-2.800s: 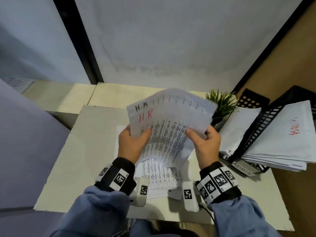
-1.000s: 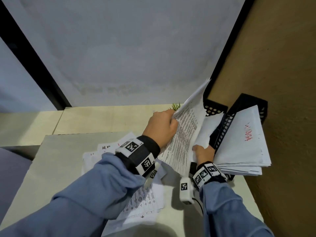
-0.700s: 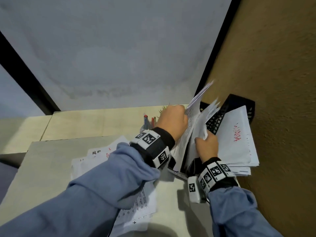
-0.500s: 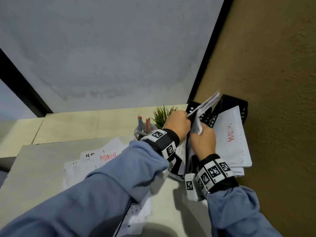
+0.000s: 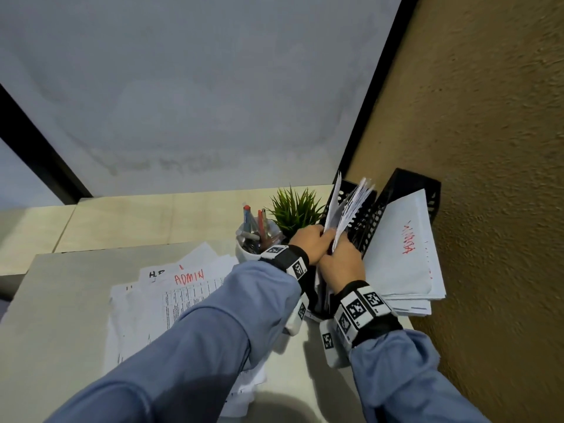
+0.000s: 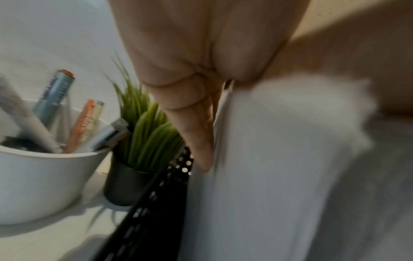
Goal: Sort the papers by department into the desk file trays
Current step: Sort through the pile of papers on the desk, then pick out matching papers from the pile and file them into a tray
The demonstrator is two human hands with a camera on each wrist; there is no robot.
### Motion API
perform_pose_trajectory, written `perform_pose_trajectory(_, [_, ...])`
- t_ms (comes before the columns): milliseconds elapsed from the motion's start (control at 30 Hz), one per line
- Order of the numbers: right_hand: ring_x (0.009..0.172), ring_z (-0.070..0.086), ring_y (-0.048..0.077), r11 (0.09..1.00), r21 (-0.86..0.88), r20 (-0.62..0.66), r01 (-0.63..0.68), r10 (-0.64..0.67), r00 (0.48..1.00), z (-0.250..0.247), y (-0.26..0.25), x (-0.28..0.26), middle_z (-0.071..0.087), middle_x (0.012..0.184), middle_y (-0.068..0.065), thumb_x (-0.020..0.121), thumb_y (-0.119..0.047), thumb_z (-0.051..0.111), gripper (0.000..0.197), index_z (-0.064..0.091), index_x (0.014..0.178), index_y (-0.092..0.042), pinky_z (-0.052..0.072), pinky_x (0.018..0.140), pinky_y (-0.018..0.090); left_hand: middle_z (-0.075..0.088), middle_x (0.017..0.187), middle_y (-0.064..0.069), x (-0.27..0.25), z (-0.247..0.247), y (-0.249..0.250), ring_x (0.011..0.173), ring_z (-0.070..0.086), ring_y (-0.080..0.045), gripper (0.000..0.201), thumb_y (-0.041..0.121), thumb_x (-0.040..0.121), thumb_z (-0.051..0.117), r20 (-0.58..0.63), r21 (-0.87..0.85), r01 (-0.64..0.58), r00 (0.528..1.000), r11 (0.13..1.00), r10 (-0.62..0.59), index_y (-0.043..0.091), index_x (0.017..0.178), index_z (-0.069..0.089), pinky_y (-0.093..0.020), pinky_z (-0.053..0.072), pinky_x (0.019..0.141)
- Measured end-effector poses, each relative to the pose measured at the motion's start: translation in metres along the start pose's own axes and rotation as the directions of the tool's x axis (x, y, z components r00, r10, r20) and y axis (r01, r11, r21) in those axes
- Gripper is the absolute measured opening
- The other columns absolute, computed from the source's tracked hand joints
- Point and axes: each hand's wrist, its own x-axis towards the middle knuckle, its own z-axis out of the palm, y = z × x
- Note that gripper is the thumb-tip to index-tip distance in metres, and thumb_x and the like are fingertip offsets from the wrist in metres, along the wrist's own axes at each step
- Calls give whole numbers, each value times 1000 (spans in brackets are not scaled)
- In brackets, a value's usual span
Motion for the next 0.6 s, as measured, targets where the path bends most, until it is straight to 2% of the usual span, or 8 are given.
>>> perform_pose_trajectory(67, [105,60,36,997,-63,70,-33,37,997,2,-3,1,59,115,19,81,-15,51,58,33,135,-9,50,83,40,66,97,-17,-4,-4,-5,86,60,-29,57,52,95,34,7,23,31,999,999,-31,3,97,63,-32,42,73])
perform_pose_trajectory(167, [111,57,37,994,-82,146,-69,81,986,9,-4,-1,55,124,21,82,-12,50,63,27,140,-8,49,88,40,66,92,-14,-17,-12,-16,82,60,-28,56,55,95,32,-22,16,17,1000,1000,-17,8,91,62,-32,44,74])
perform_pose_trajectory(267, [110,57,37,998,-40,92,-53,57,994,13,-9,-6,54,127,20,82,-14,51,63,27,140,-8,50,89,41,69,95,-13,-38,-24,-45,88,66,-27,50,52,95,36,-139,-199,0,990,980,-28,9,98,63,-41,53,84])
perform_pose_trajectory(333, [111,57,35,999,3,-3,37,-37,999,17,-15,-17,52,131,18,85,-18,51,59,30,139,-12,50,90,41,69,91,-13,-57,-32,-82,86,67,-28,39,44,94,44,-256,-287,37,960,957,-114,10,94,64,-46,55,84])
perform_pose_trajectory(400, [121,51,29,983,73,-72,170,-165,984,23,-23,-34,47,140,11,89,-20,50,55,35,141,-16,44,97,38,69,95,-11,-80,-37,-130,89,65,-28,24,31,90,52,-336,-313,160,903,936,-266,10,94,63,-41,54,86])
perform_pose_trajectory(467, [119,52,26,955,116,-38,271,-269,962,39,-27,-53,52,135,7,90,-19,49,49,41,139,-16,44,96,35,66,108,-11,-106,-40,-180,95,61,-26,20,19,89,55,-378,-281,362,810,889,-449,8,105,61,-31,48,89])
perform_pose_trajectory(533, [104,57,26,956,105,109,273,-284,953,68,-22,-65,59,119,11,90,-18,49,42,48,132,-14,46,88,34,60,119,-15,-133,-43,-225,104,58,-31,29,16,87,55,-401,-215,554,701,804,-590,5,114,57,-34,46,92])
perform_pose_trajectory(600, [93,56,23,985,69,275,160,-173,946,99,-14,-70,60,112,14,88,-17,52,39,54,127,-10,45,86,31,52,125,-18,-156,-45,-257,111,53,-35,37,19,86,55,-401,-146,685,619,714,-675,4,119,52,-40,45,96])
